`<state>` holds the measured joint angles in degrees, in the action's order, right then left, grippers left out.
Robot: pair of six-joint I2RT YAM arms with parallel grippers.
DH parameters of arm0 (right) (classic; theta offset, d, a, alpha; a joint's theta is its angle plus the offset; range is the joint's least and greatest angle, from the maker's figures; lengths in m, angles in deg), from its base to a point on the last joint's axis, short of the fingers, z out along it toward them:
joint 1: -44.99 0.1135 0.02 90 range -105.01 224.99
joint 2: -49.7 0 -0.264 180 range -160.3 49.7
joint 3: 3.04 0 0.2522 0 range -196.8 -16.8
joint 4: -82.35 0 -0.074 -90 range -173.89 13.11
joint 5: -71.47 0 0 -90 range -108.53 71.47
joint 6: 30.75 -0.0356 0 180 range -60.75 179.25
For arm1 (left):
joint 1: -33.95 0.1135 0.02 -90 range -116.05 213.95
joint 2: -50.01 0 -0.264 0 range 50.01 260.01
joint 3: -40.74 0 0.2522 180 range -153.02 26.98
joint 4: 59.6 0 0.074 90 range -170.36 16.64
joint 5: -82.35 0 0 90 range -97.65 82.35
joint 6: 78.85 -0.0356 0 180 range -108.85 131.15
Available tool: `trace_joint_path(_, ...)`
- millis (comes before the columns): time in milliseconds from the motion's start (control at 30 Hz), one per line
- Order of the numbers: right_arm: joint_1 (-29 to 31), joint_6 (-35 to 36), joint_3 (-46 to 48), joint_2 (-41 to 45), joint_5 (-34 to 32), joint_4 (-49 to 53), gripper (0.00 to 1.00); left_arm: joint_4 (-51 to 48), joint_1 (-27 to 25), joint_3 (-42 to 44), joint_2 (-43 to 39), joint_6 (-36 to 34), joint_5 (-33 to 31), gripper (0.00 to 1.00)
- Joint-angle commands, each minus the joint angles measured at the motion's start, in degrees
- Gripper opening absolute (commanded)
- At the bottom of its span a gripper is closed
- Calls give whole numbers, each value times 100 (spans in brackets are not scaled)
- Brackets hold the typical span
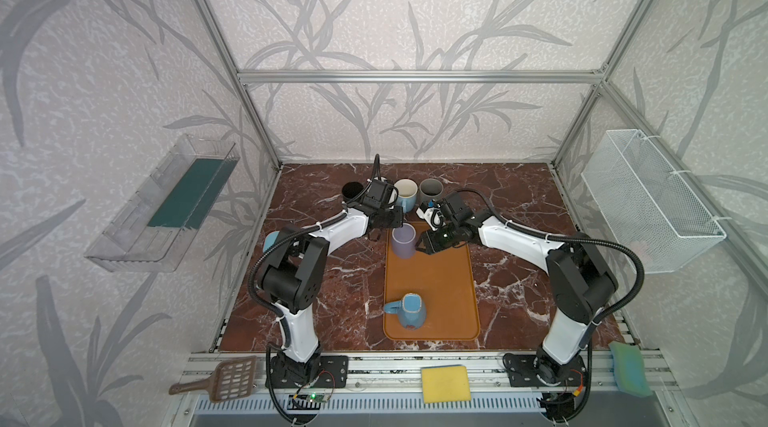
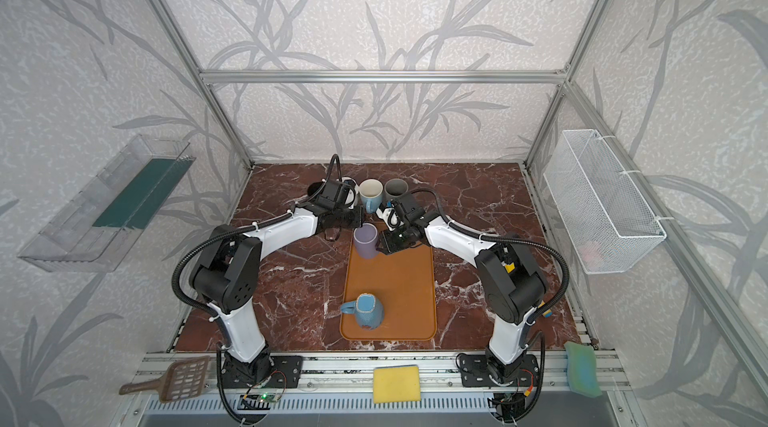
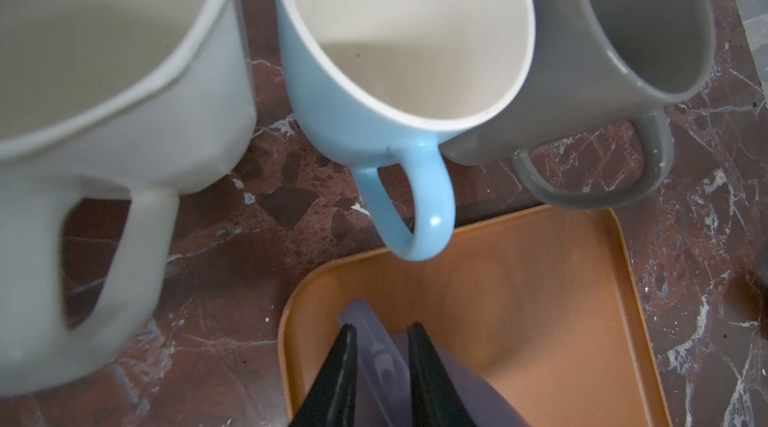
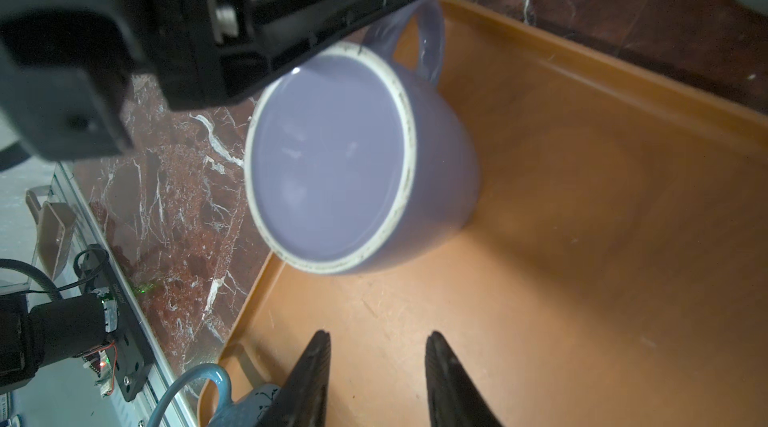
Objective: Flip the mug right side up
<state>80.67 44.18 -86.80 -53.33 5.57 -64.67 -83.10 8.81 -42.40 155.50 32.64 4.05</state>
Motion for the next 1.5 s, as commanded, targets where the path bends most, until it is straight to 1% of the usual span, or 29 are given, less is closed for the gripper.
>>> trace_joint_path(0,46,-67,-120,-84,52,-91,40,-174,-99,296,-235,117,30,25)
trace_joint_path(333,36,-49,-373,-301,-129,24,40,-252,-319,627,-672,223,-196,25)
trace_joint_path(567,40,-10,-554,-420,-141,82,39,-345,-470,840,-873,322,-358,25)
trace_joint_path(733,34,28,-585,-412,-166,129,39,-251,-556,959,-948,320,-240,25)
trace_joint_path(900,-30,42,-559,-342,-186,149,39,286,-579,1143,-1089,233,147,25)
trace_joint_path(967,-58,59,-555,-311,-195,166,39,243,-579,1123,-1151,214,90,25)
trace_joint_path(1100,-103,122,-550,-264,-204,221,39,-258,-570,896,-1211,-4,-264,25)
trace_joint_path(1333,-179,175,-456,-130,-246,246,39,-1783,-563,-39,-905,-675,-775,24)
trace_joint_path(1467,-239,201,-376,-38,-256,248,39,-2397,-561,-201,-916,-831,-1064,23)
